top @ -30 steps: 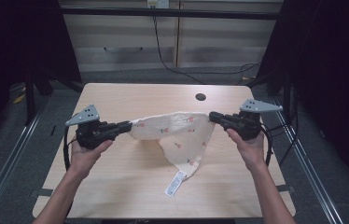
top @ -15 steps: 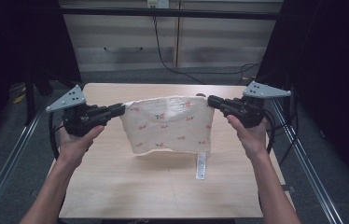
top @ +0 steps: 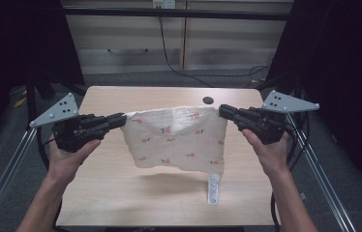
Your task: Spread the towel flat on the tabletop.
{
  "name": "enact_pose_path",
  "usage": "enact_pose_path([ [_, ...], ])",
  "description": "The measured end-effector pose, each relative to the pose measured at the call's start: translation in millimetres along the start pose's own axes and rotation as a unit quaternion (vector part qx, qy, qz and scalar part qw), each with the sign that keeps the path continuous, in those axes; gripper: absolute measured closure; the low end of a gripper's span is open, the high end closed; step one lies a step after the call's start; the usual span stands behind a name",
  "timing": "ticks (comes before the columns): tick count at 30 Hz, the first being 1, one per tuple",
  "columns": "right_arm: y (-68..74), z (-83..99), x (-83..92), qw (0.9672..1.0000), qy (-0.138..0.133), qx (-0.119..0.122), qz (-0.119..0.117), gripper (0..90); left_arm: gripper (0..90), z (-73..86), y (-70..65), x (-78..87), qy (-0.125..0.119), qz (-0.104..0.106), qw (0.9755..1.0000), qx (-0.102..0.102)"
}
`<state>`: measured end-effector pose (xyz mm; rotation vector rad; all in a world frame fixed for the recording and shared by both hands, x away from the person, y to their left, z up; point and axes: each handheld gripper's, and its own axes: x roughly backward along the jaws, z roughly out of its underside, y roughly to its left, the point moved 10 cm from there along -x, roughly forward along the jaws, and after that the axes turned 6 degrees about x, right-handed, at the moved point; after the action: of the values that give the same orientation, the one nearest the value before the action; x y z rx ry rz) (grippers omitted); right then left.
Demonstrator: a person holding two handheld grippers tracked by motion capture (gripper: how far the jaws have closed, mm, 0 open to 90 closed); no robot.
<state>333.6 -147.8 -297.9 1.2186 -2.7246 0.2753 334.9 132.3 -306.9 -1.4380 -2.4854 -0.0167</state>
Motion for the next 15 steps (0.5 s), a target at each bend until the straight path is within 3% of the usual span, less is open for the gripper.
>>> enact_pose_path([
  [4, -4.3, 23.9, -11.1, 0.9994, 0.031, -0.014, 0.002, 86.6, 86.4, 20.9, 23.2, -10.5, 0.017, -0.014, 0.9993, 0.029],
  [9, -19.8, 71.7, -32.1, 0.9957, 0.076, -0.054, 0.005, 86.6, 86.4, 62.1, 54.3, -31.8, 0.062, -0.031, 0.9951, 0.071],
  [13, -32.8, 104.7, -44.5, 0.9915, 0.097, -0.087, 0.002, 86.6, 86.4, 90.7, 63.9, -45.9, 0.08, -0.025, 0.9914, 0.1],
  [15, -36.8, 115.8, -48.7, 0.9901, 0.104, -0.094, 0.005, 86.6, 86.4, 101.1, 69.0, -52.2, 0.092, -0.03, 0.9899, 0.103],
])
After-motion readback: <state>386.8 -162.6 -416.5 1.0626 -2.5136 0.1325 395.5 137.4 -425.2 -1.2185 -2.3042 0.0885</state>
